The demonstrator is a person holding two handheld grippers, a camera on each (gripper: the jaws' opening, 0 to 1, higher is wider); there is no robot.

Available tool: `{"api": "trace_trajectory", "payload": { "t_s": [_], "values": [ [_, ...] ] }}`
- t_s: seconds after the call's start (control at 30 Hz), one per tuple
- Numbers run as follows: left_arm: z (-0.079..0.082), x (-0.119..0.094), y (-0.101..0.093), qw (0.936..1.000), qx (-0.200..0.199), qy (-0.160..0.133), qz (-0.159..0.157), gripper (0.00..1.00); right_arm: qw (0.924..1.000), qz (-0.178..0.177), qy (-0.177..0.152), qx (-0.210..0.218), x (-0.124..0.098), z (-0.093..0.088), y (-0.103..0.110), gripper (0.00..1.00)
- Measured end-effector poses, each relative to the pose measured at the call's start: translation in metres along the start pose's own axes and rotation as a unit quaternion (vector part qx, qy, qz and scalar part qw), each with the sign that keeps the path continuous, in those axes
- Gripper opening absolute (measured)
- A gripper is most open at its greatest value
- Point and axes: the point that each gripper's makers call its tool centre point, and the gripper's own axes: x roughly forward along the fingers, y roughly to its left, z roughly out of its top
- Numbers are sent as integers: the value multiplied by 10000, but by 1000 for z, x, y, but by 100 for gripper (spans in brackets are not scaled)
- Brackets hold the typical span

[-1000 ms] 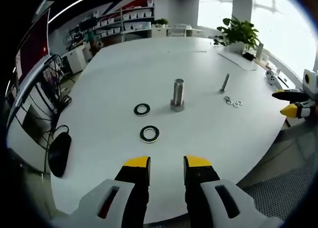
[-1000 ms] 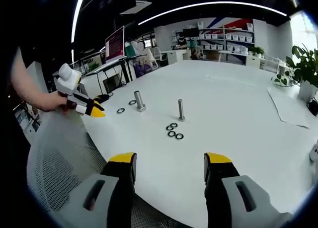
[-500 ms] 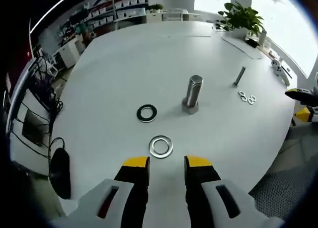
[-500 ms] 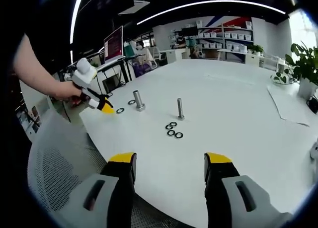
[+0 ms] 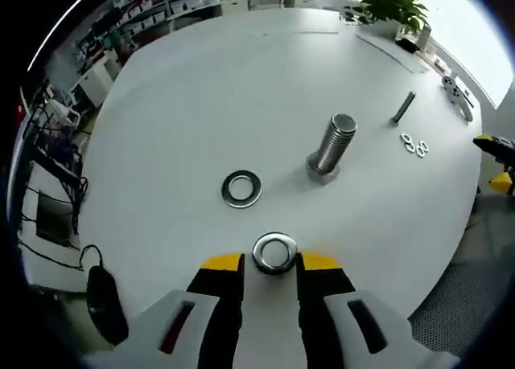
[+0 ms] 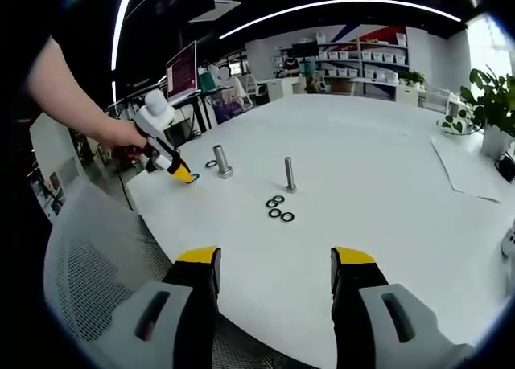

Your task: Place the washer onto the threaded stud by aligning its center hole with the stud, sliding it down to the base, and recovering from edge contact or off-axis alignment until the washer reaches the visible bottom stop.

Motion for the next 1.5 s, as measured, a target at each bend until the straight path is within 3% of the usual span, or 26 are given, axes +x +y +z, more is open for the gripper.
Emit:
{"api": "trace_trajectory", "payload": {
  "t_s": [0.07,0.13,0.33,0.47,0.67,0.8,1.0,1.23,1.43,1.5],
  "values": [
    [-2,2,-4,9998,172,104,-46,23,10000,-6,10,1,0,0,0,58],
    [3,2,-3,9992,400,1,-10,22,10000,-11,12,4,0,-1,-1,58],
    [4,4,-3,9995,205,149,-181,21,10000,-17,19,6,0,-1,-1,58],
    [4,4,-7,9974,519,437,-246,21,10000,-32,23,3,0,-1,-1,57],
    [1,4,-10,9941,816,630,-347,21,10000,-29,34,-7,0,-2,-1,57],
    [-6,1,-17,9868,1203,973,-471,21,10000,-46,26,13,0,-2,-2,57],
    [-6,2,-18,9859,1152,1135,-438,22,10000,-39,38,11,0,-2,-2,57],
    [-7,3,-18,9891,957,1024,-447,23,10000,-44,19,24,-1,-2,-2,57],
    [-8,4,-20,9849,1210,1167,-423,21,10000,-47,30,20,0,-2,-2,57],
    [-7,4,-19,9867,1096,1131,-402,21,10000,-52,38,25,0,-2,-2,57]
  ]
}}
